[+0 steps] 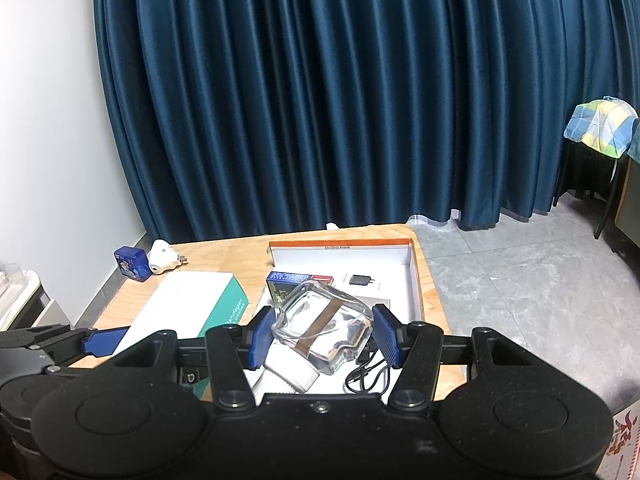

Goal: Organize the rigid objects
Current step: 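Lower the bandage box and glass bottle into the tray and open both tools, then move both tools back to the blue box and white heater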

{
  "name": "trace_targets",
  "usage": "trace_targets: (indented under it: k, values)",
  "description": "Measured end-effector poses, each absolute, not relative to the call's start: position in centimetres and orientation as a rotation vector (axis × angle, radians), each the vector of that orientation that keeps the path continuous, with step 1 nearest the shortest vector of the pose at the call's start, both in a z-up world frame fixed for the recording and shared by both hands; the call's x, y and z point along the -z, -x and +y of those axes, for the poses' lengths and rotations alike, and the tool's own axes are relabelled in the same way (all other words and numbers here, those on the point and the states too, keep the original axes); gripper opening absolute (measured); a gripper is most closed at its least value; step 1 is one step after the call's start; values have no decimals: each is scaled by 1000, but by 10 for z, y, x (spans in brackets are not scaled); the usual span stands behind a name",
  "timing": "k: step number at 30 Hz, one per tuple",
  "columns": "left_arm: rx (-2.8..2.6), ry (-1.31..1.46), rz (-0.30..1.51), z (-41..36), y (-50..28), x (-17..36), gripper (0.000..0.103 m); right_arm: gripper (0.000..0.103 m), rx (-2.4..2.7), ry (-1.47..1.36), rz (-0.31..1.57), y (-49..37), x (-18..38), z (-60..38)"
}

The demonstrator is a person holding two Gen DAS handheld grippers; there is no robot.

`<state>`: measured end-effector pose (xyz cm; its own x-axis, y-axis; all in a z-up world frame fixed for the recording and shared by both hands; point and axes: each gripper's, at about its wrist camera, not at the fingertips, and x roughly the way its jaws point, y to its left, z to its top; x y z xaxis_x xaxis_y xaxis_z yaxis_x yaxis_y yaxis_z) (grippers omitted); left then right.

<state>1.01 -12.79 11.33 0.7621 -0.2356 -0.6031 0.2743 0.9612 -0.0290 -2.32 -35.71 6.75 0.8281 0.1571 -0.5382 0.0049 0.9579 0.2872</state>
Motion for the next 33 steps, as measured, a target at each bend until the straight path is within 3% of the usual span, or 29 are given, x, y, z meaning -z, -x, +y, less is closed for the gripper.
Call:
trace_targets:
  k: [10, 25, 29, 33]
  values:
    - [295, -48, 656, -129, -19, -108, 72, 65, -100, -288, 609, 12, -61, -360]
    - [414, -72, 736, -160, -57, -77, 72, 65, -125, -350, 759, -85, -20, -400]
    - [481, -44, 739, -160, -60, -73, 67, 66, -121, -321, 791, -100, -11, -393]
    - [516, 0, 713, -148, -56, -74, 82, 73, -106, -291, 774, -100, -15, -388]
